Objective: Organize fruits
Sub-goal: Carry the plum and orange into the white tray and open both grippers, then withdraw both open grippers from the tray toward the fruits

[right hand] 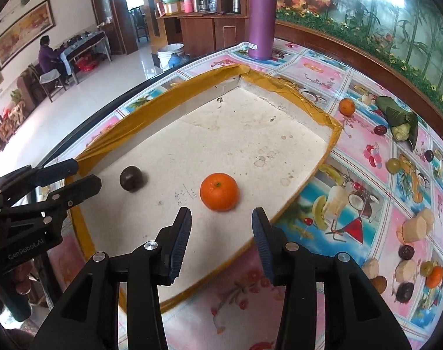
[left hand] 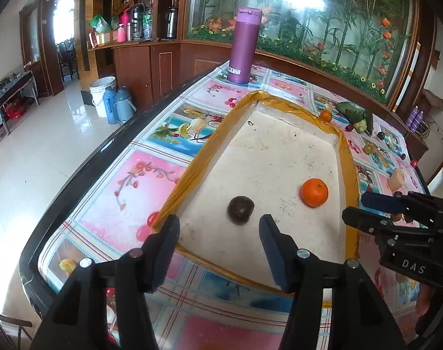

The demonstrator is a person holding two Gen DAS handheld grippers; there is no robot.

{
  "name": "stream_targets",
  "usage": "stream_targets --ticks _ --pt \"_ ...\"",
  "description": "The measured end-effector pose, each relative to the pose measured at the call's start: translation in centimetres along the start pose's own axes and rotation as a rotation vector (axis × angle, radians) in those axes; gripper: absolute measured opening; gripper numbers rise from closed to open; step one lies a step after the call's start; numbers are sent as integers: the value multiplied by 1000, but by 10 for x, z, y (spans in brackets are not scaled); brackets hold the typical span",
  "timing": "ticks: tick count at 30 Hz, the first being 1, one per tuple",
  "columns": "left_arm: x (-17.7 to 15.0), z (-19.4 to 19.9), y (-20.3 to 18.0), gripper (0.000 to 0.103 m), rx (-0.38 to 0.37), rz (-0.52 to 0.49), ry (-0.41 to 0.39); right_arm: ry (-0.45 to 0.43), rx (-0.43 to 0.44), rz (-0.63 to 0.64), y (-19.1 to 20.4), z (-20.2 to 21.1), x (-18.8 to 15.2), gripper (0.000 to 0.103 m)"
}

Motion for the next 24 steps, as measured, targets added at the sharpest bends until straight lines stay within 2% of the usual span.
stream_targets --ticks 7,10,12,19,24 --pt "-7 16 -30 70 6 -43 -65 -61 -57 -48 -13 34 -24 43" --pt "-10 17 -49 74 -13 -69 -61 -78 -76 -84 -25 47 -34 46" --pt "-13 18 -62 75 -28 -85 -57 -87 -105 -104 -36 56 -42 54" --pt "-26 21 -114 82 -74 -158 -48 -104 -184 -176 -75 87 -78 56" --pt "-39 22 -150 82 -112 -209 -34 -111 -257 -223 -104 110 -109 60"
Point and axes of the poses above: each gripper's, at about its wrist camera, not at the fingertips, and z roughly against the way its jaws point, y to its left, x to its top, the point moved 7 cm from there along -z, roughly the way its jaws point, and after that the axes turned 7 degrees about z, right-handed, at the moved point
